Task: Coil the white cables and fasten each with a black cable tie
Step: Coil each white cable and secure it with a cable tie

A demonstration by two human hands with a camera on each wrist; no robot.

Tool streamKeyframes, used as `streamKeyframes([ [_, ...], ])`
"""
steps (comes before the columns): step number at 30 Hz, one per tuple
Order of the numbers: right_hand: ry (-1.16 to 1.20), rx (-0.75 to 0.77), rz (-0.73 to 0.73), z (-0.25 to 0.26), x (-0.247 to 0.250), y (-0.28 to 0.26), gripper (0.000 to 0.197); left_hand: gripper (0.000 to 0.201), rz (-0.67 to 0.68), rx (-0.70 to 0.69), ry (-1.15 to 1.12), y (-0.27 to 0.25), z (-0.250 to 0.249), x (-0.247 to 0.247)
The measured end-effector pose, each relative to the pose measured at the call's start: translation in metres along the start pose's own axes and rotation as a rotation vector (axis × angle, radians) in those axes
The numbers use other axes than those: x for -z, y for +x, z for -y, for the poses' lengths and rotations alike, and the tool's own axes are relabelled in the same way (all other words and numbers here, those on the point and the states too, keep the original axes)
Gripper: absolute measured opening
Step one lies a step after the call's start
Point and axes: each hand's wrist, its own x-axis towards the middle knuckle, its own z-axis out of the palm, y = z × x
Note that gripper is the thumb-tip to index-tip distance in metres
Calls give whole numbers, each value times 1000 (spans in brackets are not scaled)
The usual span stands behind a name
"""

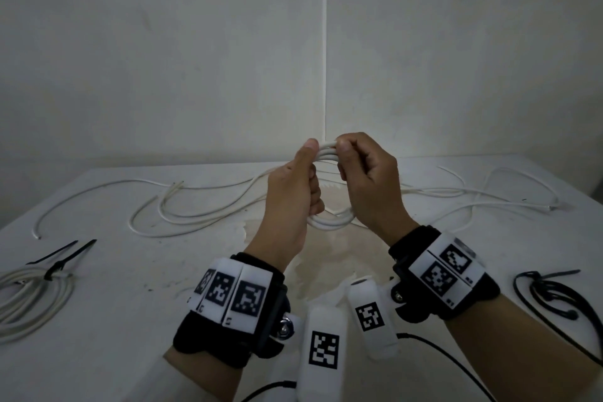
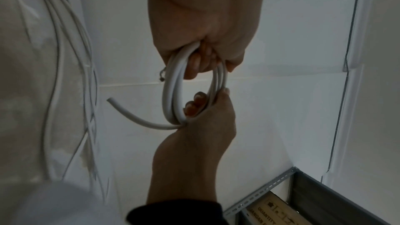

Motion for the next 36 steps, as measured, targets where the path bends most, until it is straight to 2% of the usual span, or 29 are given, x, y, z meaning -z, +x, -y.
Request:
streamKeyframes([
  [7, 18, -45, -95, 5, -10, -4, 15, 48, -78, -76, 34, 6, 4, -4],
  [12, 87, -177, -17, 5, -10, -3, 26, 52, -119, -176, 134, 11, 12, 2],
  [14, 127, -255, 14, 5, -10, -2, 28, 45, -129, -206, 159, 12, 15, 5],
  [21, 296, -405, -3, 9, -10, -2, 26, 38, -158, -318, 272, 12, 18, 8],
  [26, 264, -383, 34, 7, -9, -5, 26, 39, -153, -312, 292, 12, 21, 10],
  [31, 241, -377, 137, 3, -2, -5, 26, 37, -136, -303, 291, 11, 23, 14],
  [36, 234, -335, 130, 2, -1, -8, 26, 41, -132, -279, 260, 10, 24, 13],
])
